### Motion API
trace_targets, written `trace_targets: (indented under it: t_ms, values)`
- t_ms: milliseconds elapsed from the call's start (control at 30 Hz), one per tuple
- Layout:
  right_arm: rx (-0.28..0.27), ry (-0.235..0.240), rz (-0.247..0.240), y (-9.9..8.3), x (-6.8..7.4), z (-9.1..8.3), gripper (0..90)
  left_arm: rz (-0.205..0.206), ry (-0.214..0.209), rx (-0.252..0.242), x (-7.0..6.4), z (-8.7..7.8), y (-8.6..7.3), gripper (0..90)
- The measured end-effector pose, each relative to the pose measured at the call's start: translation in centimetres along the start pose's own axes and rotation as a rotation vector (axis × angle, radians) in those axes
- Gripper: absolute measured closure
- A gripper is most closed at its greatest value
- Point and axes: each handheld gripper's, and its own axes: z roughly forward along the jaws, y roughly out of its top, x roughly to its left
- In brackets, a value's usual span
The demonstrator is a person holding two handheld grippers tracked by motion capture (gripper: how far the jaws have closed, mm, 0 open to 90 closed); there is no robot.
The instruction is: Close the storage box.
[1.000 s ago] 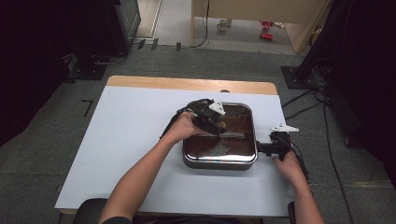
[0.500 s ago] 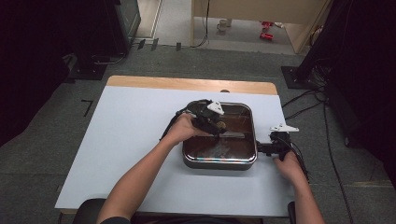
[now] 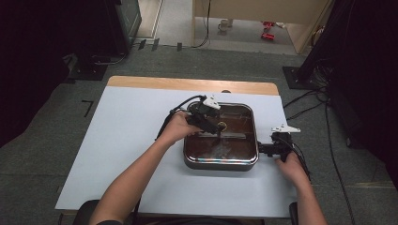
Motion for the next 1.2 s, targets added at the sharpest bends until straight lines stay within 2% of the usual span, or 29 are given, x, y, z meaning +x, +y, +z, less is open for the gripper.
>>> trace_targets:
  t_ms: [67,200,333,400,467,600,700,800,900,1200]
  values:
    - [0.000,0.000,0.000,0.0,0.0,0.0,8.5,-0.031,0.017,-0.011,0.2,-0.7,-0.2,31.5]
    - [-0.001,0.001,0.001,0.0,0.0,0.0,8.5,-0.077,0.025,-0.039,0.7,-1.8,-1.0,31.2]
    - [-0.001,0.001,0.002,0.0,0.0,0.0,8.5,-0.122,0.065,-0.052,1.1,-3.0,-1.7,28.4]
    - [-0.001,0.001,0.002,0.0,0.0,0.0,8.5,-0.145,0.101,-0.055,1.2,-3.6,-2.1,27.0]
    - [-0.001,0.001,0.002,0.0,0.0,0.0,8.5,-0.144,0.136,-0.041,1.2,-4.1,-2.5,26.8]
    - [-0.001,0.002,-0.001,0.0,0.0,0.0,8.5,-0.172,0.162,-0.062,1.1,-5.2,-3.7,26.1]
    - [0.000,0.002,0.001,0.0,0.0,0.0,8.5,-0.184,0.205,-0.069,1.0,-5.9,-4.5,24.5]
    - [-0.003,0.002,-0.001,0.0,-0.1,0.0,8.5,-0.217,0.213,-0.092,0.9,-6.8,-5.6,23.9]
    - [-0.003,0.001,0.002,0.0,0.0,0.0,8.5,-0.240,0.222,-0.095,0.7,-7.3,-6.6,23.6]
    - [-0.004,0.003,0.002,0.0,-0.1,0.0,8.5,-0.278,0.288,-0.108,0.3,-8.6,-9.3,22.7]
